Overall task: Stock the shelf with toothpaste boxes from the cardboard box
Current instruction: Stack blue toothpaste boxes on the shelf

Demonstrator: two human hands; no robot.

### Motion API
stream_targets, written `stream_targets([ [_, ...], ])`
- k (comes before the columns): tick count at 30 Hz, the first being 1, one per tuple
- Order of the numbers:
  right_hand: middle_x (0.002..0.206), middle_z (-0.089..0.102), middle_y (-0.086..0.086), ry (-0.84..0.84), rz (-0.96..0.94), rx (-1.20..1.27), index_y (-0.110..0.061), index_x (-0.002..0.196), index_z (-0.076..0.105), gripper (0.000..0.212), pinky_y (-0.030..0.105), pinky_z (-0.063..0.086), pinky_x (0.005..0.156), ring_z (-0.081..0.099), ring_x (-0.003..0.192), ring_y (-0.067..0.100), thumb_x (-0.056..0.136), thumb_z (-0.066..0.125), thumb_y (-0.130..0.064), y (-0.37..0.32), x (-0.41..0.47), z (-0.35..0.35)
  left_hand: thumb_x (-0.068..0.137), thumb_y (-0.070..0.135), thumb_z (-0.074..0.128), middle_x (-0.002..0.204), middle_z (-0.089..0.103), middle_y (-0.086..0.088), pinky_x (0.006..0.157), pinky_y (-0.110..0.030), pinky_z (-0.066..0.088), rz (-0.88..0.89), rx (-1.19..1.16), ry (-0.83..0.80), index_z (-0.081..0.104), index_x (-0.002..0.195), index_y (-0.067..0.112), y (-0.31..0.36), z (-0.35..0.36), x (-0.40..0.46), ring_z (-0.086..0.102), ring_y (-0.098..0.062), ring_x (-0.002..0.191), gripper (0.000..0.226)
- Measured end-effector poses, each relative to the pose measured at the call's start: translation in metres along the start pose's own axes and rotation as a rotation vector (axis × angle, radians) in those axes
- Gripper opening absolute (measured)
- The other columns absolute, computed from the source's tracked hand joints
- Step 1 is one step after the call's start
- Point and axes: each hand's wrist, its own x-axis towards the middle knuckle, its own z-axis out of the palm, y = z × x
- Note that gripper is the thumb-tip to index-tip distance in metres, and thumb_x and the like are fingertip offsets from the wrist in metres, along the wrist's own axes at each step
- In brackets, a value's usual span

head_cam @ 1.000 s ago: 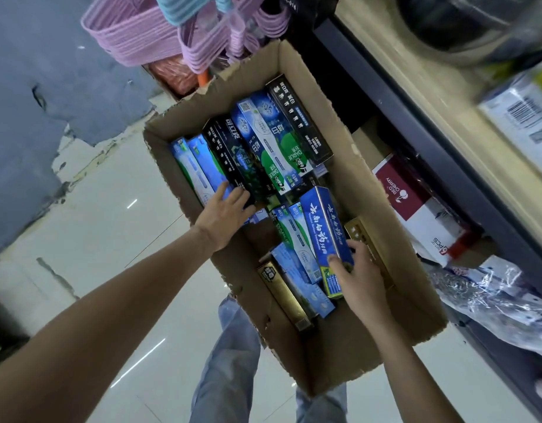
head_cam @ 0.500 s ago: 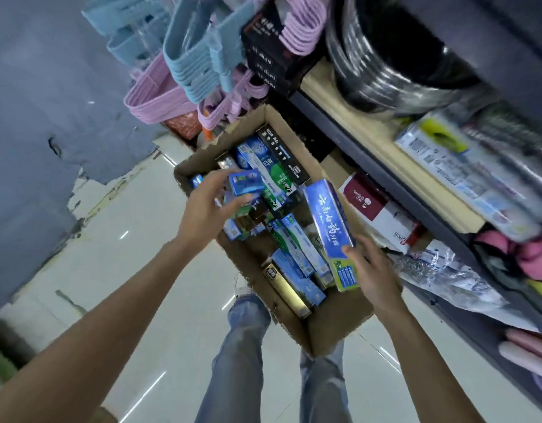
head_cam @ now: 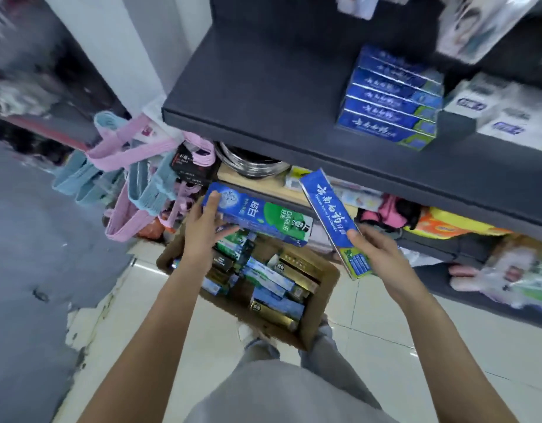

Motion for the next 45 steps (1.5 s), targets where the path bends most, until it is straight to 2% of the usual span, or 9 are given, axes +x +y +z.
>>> stream_targets([
  [3,0.094,0.067,-0.014,0.051,-0.097,-0.003,-0.037,0.093,0.059,0.014,0.022,0.052,0.077,0.066,0.077,-0.003,0.089,0.06,-0.024,-0.022,0.006,-0.035,0.094,0.028,0.055,0.067,0.043,-0.002,0.053,-0.026,0.057,0.019,0.026,0.022,0.051,0.084,0.024,0.018,0.031,0.0,0.054,-0.019,0.066,0.012],
  [8,0.108,0.062,0.003,0.108,-0.235,-0.19,-0.017,0.114,0.059,0.029,0.005,0.042,0.074,0.057,0.09,0.008,0.087,0.066,-0.021,-0.048,0.056,-0.101,0.095,0.03,0.053,0.076,0.051,-0.003,0.05,-0.023,0.056,0.086,0.059,0.037,0.054,0.086,0.019,0.029,0.081,0.007,0.058,-0.018,0.071,0.014],
  [18,0.111,0.056,0.006,0.221,-0.844,-1.07,-0.014,0.121,0.056,0.043,0.035,0.036,0.094,0.045,0.106,0.026,0.084,0.068,-0.032,-0.078,0.153,-0.14,0.096,0.029,0.052,0.072,0.053,-0.003,0.052,-0.023,0.056,0.172,0.072,0.134,0.053,0.095,0.016,0.019,0.143,0.018,0.059,-0.002,0.051,0.012],
  [28,0.104,0.056,0.015,0.564,-0.659,-1.201,-0.013,0.118,0.061,0.041,0.043,0.044,0.077,0.051,0.094,0.035,0.081,0.07,-0.028,-0.056,0.166,-0.129,0.095,0.037,0.052,0.094,0.058,-0.006,0.06,-0.027,0.059,0.124,-0.006,0.062,0.051,0.11,0.011,0.051,0.143,0.038,0.061,-0.024,0.089,0.03],
  [32,0.117,0.054,0.016,0.579,-0.621,-0.911,-0.012,0.121,0.057,0.043,0.045,0.04,0.091,0.046,0.108,0.036,0.087,0.059,-0.038,-0.073,0.145,-0.108,0.096,0.033,0.051,0.082,0.055,-0.001,0.066,-0.029,0.06,0.101,-0.028,0.031,0.05,0.107,0.013,0.063,0.138,0.041,0.06,-0.016,0.075,0.023],
  [34,0.13,0.047,0.008,0.341,-0.682,-0.66,-0.018,0.13,0.05,0.049,0.036,0.035,0.103,0.04,0.122,0.025,0.089,0.058,-0.043,-0.096,0.126,-0.087,0.096,0.033,0.051,0.083,0.056,-0.001,0.067,-0.028,0.06,0.109,-0.04,0.018,0.052,0.103,0.015,0.065,0.132,0.043,0.059,-0.015,0.075,0.019],
  [38,0.15,0.025,-0.002,-0.044,-0.659,-0.695,-0.031,0.144,0.024,0.08,0.032,0.026,0.11,0.027,0.136,0.013,0.08,0.068,-0.046,-0.122,0.11,-0.037,0.098,0.032,0.047,0.095,0.064,-0.005,0.077,-0.034,0.059,0.158,-0.101,-0.057,0.054,0.109,0.017,0.068,0.12,0.043,0.062,-0.02,0.086,0.02],
  [41,0.139,0.044,0.002,-0.008,-0.4,-0.27,-0.029,0.142,0.023,0.083,0.038,0.041,0.104,0.049,0.123,0.018,0.077,0.074,-0.037,-0.13,0.112,-0.017,0.099,0.031,0.043,0.102,0.066,-0.005,0.077,-0.033,0.059,0.207,-0.24,-0.082,0.055,0.11,0.018,0.068,0.111,0.042,0.066,-0.02,0.09,0.02],
  [45,0.106,0.067,0.011,-0.112,-0.143,0.49,-0.012,0.126,0.038,0.051,0.03,0.057,0.08,0.069,0.089,0.023,0.084,0.066,-0.005,-0.136,0.107,0.01,0.1,0.025,0.042,0.11,0.063,-0.011,0.083,-0.036,0.057,0.161,-0.384,-0.123,0.048,0.125,0.006,0.061,0.103,0.035,0.066,-0.024,0.095,0.033],
])
